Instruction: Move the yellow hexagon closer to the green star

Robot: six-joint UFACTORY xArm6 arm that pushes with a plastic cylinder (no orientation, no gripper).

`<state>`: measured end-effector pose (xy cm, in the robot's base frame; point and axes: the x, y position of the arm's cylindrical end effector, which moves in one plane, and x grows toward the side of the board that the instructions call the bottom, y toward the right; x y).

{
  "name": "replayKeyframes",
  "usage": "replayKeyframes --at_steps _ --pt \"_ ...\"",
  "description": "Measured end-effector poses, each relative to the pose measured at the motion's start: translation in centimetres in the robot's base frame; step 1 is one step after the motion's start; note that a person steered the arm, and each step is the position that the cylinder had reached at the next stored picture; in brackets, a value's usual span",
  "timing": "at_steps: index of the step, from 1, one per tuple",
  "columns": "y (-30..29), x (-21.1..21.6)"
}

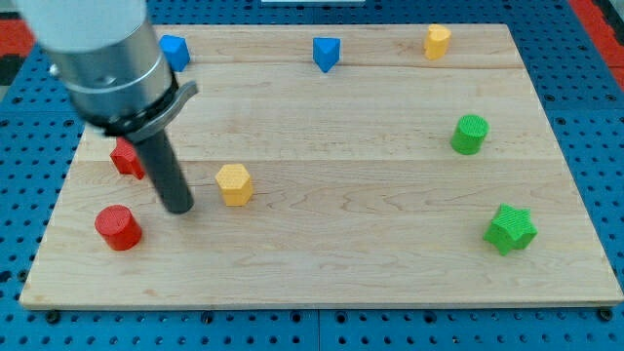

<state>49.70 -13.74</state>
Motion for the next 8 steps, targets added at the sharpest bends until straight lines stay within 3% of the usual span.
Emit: replayKeyframes --at_steps 2,3,4,5,6,7,8 --pt "18.0 0.2" --pt "11.2 -1.1" --pt "12.8 -3.4" --pt "22.7 -2.7" --pt "23.8 -3.0" --pt "22.7 -7.2" --pt "26.8 -7.2"
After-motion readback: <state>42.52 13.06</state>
